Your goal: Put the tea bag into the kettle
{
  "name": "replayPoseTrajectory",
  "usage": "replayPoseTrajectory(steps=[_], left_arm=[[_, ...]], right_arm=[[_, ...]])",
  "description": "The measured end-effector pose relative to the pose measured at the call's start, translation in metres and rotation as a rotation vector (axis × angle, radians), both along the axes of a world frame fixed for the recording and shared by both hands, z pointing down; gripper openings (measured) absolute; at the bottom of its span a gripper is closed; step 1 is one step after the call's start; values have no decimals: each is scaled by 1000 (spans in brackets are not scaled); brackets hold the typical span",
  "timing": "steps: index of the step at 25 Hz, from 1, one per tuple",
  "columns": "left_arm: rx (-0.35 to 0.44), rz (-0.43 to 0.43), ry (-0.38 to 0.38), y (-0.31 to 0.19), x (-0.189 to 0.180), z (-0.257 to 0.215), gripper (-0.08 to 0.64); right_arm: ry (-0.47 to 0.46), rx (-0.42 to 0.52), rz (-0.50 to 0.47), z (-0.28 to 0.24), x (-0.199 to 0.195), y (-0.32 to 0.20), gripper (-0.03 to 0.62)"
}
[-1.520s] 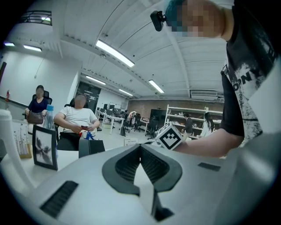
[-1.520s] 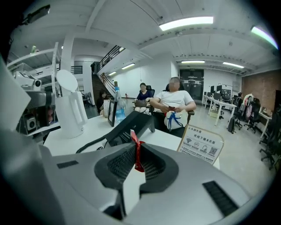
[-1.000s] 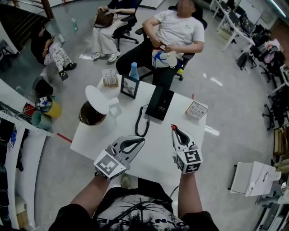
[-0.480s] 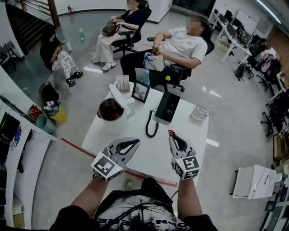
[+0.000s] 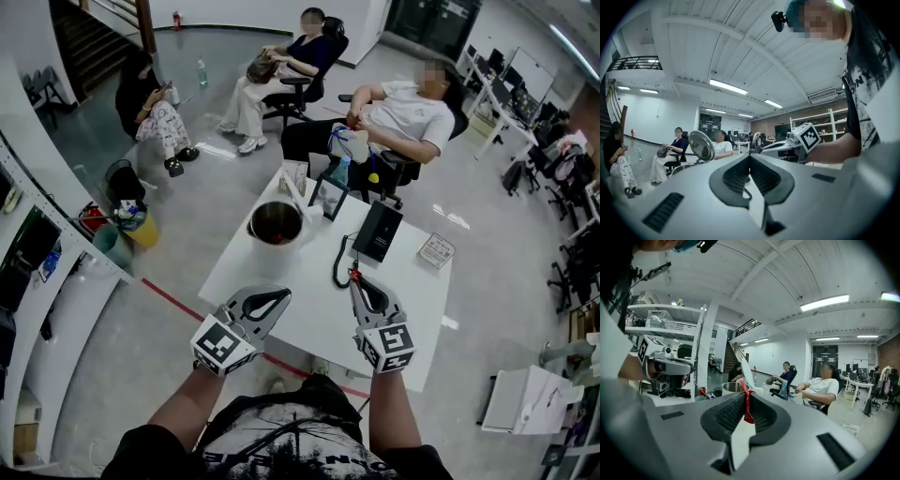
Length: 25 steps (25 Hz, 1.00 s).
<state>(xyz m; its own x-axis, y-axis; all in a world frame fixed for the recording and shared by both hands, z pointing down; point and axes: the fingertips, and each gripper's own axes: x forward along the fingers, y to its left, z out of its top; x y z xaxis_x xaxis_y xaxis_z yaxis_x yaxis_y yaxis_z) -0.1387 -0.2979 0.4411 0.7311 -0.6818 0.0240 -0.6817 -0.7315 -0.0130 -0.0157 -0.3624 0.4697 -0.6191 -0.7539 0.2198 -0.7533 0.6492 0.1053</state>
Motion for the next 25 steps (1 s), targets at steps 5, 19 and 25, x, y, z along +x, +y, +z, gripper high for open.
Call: replayPoseTrajectory(steps=[5, 19, 25], left_arm=[[-2, -59, 12, 9, -32, 0, 8], [0, -110, 16, 7, -51, 5, 8], [-15, -127, 13, -14, -54, 12, 8]], right_arm=[[8, 23, -77, -4, -42, 6, 40], [48, 39, -211, -10, -98, -7, 40], [54, 30, -266, -1, -121, -29, 40]])
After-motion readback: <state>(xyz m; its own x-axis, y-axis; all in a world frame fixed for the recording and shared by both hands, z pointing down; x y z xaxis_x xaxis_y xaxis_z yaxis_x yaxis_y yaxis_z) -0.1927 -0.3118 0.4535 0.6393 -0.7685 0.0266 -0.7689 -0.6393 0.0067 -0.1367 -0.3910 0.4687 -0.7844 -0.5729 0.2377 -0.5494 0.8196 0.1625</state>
